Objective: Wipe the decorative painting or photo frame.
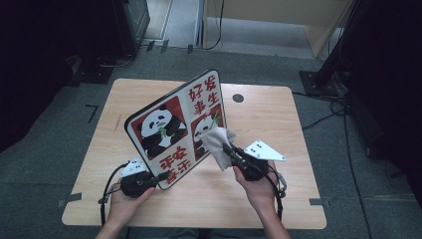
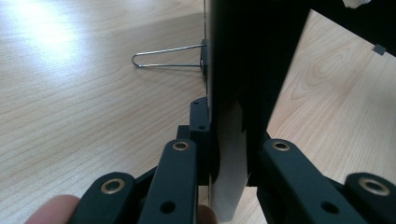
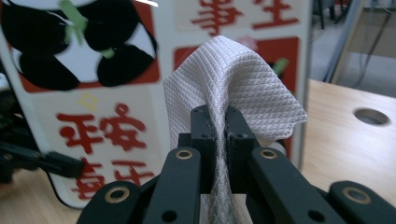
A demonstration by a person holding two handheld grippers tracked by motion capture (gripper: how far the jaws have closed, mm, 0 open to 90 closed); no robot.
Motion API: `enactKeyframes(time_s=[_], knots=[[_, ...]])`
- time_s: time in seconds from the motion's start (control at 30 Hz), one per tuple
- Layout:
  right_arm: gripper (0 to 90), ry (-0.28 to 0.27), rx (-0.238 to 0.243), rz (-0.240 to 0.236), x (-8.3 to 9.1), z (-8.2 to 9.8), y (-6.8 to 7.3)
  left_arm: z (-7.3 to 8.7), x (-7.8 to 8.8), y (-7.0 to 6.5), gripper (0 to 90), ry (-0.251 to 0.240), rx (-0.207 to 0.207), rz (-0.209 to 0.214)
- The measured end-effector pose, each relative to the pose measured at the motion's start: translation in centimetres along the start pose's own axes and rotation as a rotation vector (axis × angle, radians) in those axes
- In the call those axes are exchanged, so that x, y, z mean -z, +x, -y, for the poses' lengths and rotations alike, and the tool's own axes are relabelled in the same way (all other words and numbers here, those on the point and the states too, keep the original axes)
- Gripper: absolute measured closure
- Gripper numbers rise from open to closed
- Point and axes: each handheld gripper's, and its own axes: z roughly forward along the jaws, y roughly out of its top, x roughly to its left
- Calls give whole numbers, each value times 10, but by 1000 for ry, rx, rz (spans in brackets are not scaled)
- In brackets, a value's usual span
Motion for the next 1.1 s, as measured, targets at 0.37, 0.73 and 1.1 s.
enactKeyframes(time_s=[0.37,0.73,1.1], knots=[[853,-38,55,-117,-31,-23,39,0,0,0,817,-2,8,3],[854,-80,139,-197,-57,-41,75,0,0,0,817,-2,3,2],[854,-127,206,-283,-78,-62,109,0,0,0,817,-1,0,0]])
